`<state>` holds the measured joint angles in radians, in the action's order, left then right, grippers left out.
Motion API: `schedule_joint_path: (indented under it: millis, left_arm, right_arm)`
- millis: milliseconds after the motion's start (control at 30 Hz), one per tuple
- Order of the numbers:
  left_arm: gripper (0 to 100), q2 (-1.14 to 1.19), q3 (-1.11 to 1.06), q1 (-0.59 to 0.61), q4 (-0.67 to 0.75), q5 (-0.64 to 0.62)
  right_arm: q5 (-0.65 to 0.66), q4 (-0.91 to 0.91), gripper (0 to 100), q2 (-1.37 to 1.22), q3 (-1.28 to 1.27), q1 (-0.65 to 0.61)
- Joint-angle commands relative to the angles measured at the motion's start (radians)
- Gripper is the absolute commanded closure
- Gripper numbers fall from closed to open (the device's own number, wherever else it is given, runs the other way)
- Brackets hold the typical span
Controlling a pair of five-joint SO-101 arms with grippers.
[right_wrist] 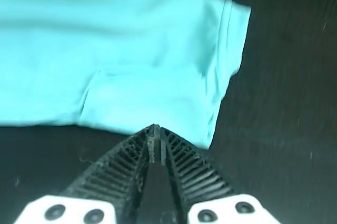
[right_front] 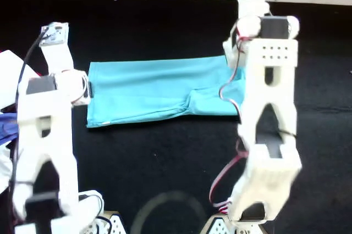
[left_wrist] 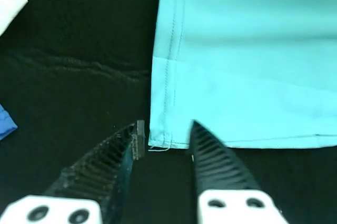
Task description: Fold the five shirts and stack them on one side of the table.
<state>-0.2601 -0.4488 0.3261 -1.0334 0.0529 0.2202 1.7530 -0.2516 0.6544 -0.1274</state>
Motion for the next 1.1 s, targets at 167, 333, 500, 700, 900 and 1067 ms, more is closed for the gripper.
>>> schedule_joint_path:
  millis: [167,333,500,700,900,1067]
  left_arm:
    - [77,0.44,0.398,0.022,-0.034,0.009]
    - [77,0.688,0.601,0.001,-0.117,0.009]
    - [77,0.878,0.78,-0.024,-0.215,0.009]
    - [77,1.038,0.992,-0.076,-0.342,0.041]
    - [98,1.187,1.155,-0.038,-0.431,0.135]
    - [99,1.237,1.268,0.074,-0.462,0.147]
  right_arm:
    - [0.0,-0.081,98.9,0.57,-0.661,0.139]
    - [0.002,-0.156,98.9,0.782,-0.911,0.225]
    - [0.029,-0.176,98.9,0.898,-1.04,0.249]
    - [0.089,-0.179,98.9,0.917,-1.144,0.249]
    - [0.106,-0.242,98.9,0.924,-1.222,0.303]
    - [0.106,-0.348,98.9,0.924,-1.322,0.421]
